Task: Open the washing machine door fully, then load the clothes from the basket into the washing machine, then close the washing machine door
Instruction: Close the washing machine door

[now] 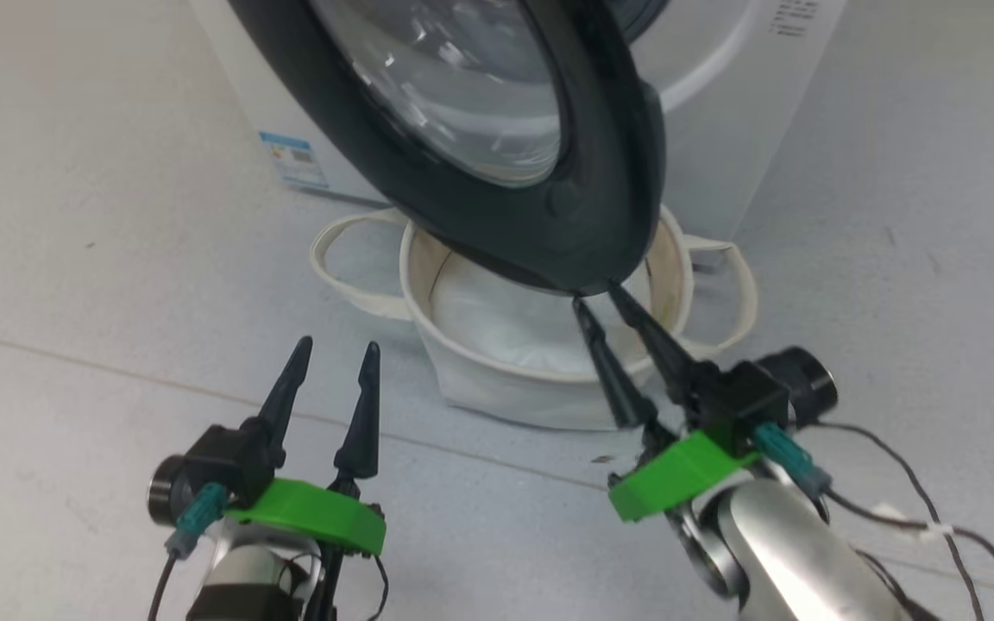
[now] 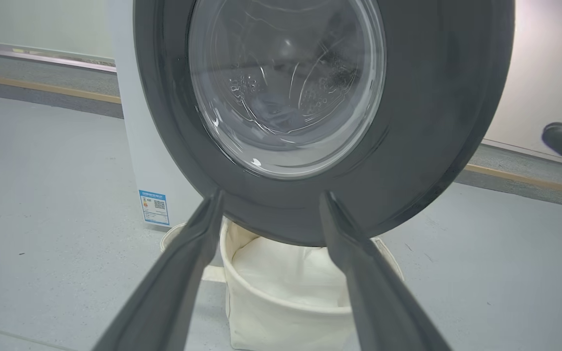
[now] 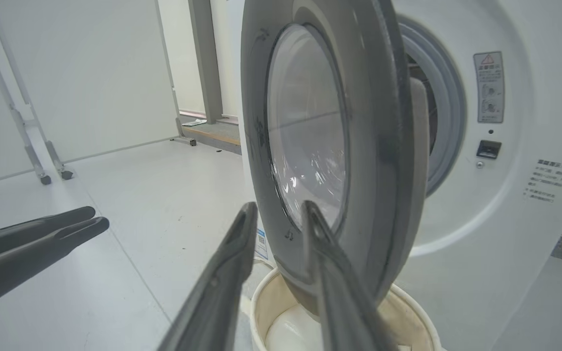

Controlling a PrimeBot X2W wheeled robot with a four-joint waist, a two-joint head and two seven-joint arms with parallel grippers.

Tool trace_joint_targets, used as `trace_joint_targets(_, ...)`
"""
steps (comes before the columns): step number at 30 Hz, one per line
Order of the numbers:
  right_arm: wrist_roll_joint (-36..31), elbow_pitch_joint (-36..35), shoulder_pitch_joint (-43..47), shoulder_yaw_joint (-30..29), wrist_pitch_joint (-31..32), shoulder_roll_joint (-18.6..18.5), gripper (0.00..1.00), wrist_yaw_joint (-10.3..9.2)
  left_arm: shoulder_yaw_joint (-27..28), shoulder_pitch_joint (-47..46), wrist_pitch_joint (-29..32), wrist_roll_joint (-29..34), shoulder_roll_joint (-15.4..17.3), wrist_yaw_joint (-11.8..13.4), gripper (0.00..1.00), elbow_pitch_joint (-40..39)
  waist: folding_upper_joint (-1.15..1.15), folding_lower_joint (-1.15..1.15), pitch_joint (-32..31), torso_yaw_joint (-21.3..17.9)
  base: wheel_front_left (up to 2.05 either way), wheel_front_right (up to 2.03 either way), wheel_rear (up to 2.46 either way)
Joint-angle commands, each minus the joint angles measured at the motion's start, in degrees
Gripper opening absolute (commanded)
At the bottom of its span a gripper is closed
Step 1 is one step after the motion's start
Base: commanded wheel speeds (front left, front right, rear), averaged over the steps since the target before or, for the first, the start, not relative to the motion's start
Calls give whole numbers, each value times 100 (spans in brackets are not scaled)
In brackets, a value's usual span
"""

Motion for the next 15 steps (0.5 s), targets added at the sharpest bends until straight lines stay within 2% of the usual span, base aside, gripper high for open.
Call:
trace_joint_targets(1,58,20,-323,120,-26,12,0,1,149,-231,-69,-36,36,-4,100,-150,0,0,170,169,0,0,0)
trace_joint_targets(6,-34,534,-781,-44,-26,-41,0,1,46,-336,-69,-124,36,-2,100,-145,0,0,373,370,0,0,0)
trace_joint_targets(15,-287,1279,-1221,-875,-26,-42,0,1,-193,-465,-69,-356,36,58,100,-186,0,0,614,806,0,0,0)
